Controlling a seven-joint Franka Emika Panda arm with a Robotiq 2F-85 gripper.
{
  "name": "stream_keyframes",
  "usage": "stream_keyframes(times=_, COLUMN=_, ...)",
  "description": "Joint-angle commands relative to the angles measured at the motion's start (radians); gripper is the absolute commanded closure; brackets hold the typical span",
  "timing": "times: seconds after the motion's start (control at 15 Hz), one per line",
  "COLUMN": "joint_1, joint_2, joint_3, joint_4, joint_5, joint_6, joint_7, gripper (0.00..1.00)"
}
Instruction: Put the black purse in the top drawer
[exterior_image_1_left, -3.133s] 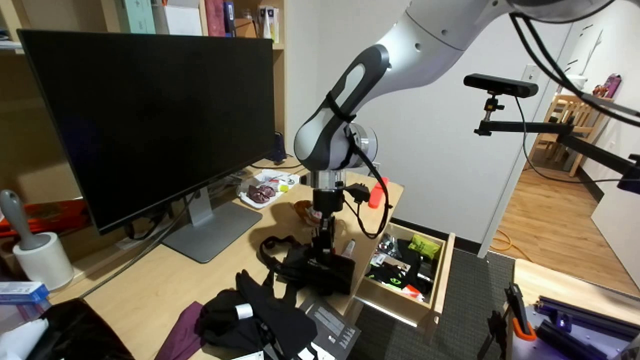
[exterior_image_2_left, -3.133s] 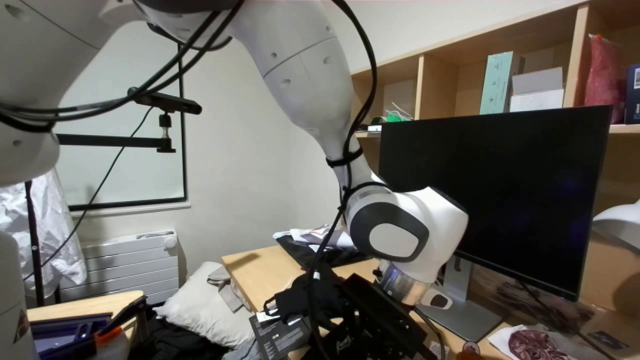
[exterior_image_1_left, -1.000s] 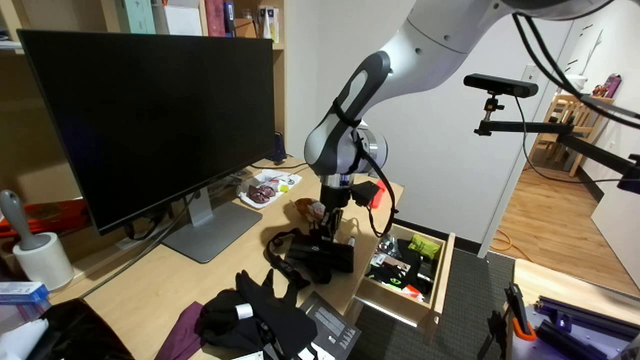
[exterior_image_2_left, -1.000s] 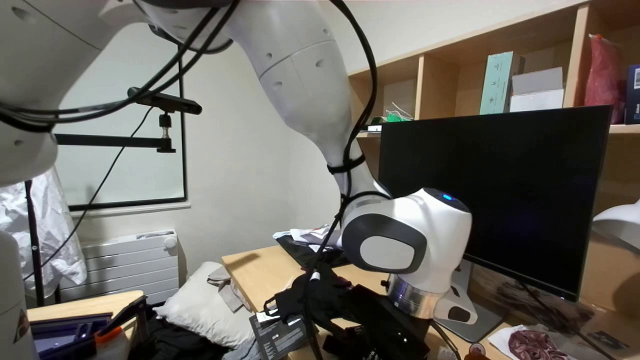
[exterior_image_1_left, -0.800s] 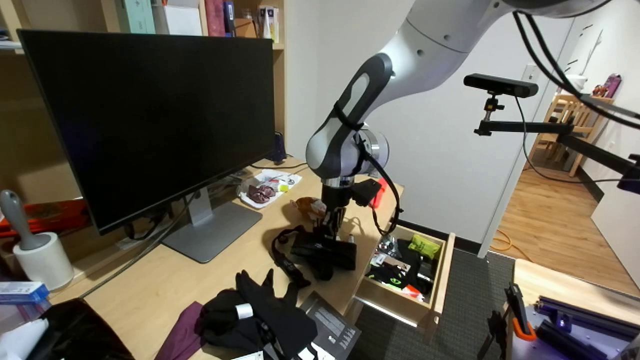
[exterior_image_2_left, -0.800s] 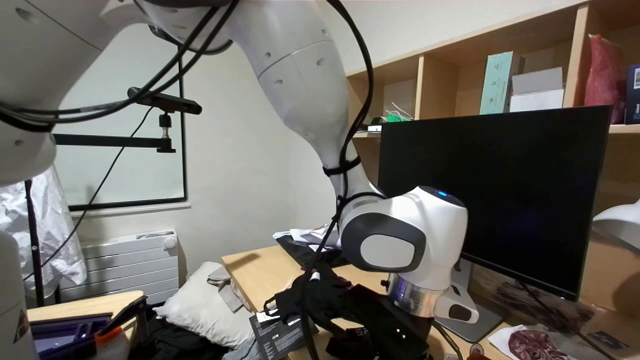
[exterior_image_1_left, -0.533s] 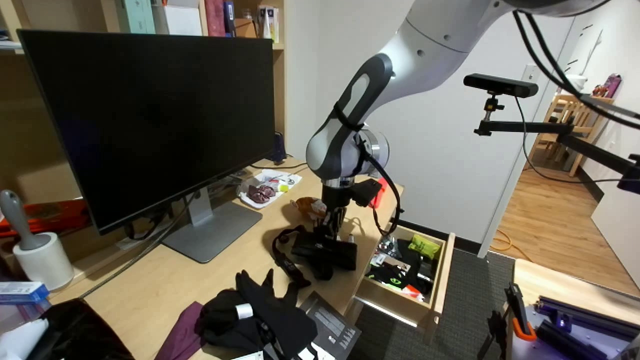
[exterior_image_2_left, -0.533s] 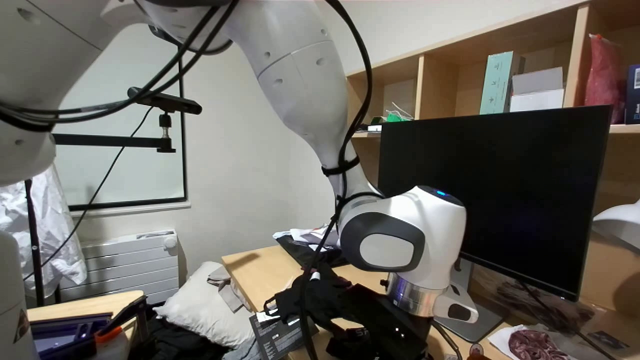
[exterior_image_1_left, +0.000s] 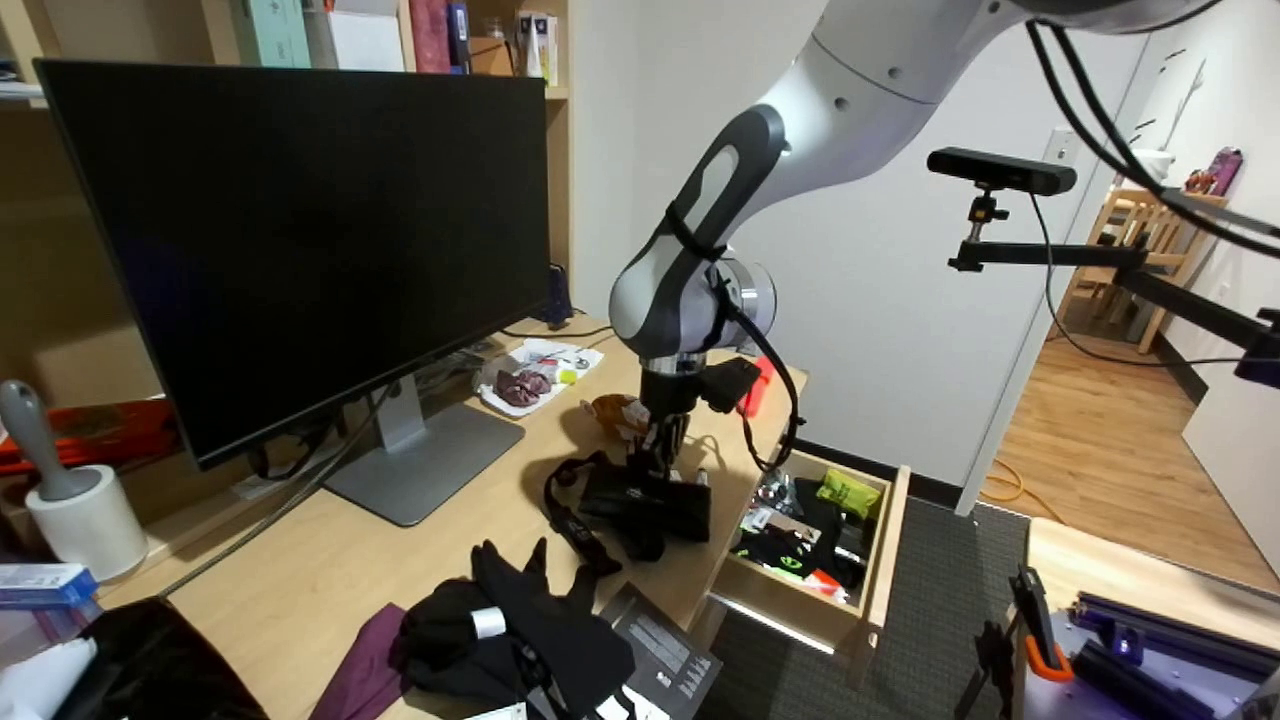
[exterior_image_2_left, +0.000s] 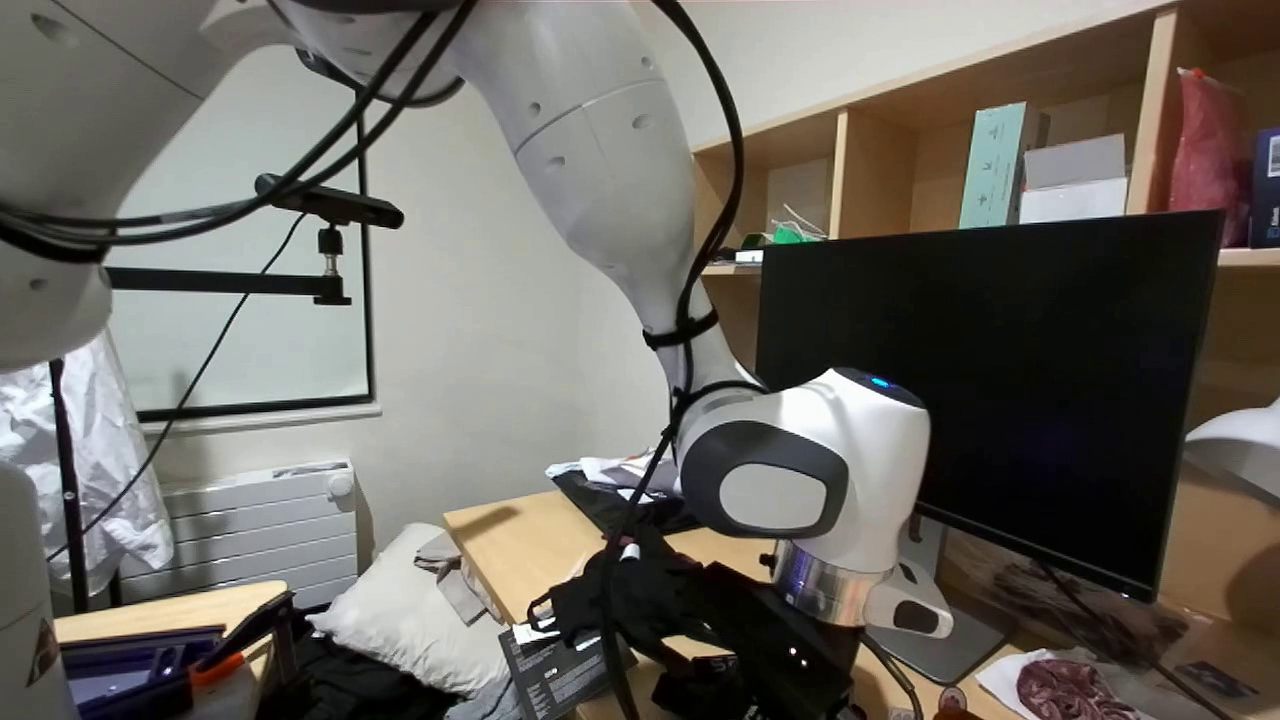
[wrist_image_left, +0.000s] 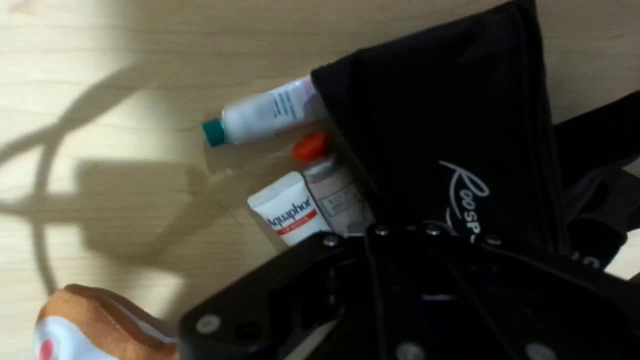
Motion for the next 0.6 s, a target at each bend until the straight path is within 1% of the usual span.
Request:
stream_keyframes(times=0.0, joint_1=0.004, joint_2=-0.124, joint_3=0.044, joint_4=-0.062, joint_5=-0.028, joint_6=0.009, joint_7=0.035, gripper=0.94)
stream_keyframes(times=0.07, joint_1=-0.01, joint_2=-0.191, joint_3=0.076, joint_4=-0.098, joint_5=-0.005, joint_6=0.016, joint_7=0.006, gripper=0.93)
stream_keyframes(times=0.13, joint_1=-0.019, joint_2=-0.228, joint_3=0.1, joint_4=-0.115, joint_5=0.012, joint_6=0.033, joint_7=-0.019, gripper=0.94)
stream_keyframes(times=0.27, joint_1=-0.027, joint_2=-0.325, joint_3=0.141, joint_4=-0.143, joint_5=0.057, joint_6=0.022, joint_7=-0.042, gripper=0.94)
stream_keyframes(times=0.4, joint_1=-0.018, joint_2=-0.429, joint_3=0.156, joint_4=-0.168, joint_5=0.094, joint_6=-0.009, joint_7=-0.05, gripper=0.94)
stream_keyframes(times=0.53, joint_1=-0.001, joint_2=-0.541, joint_3=0.148, joint_4=-0.188, joint_5=0.136, joint_6=-0.049, joint_7=-0.064, gripper=0.94)
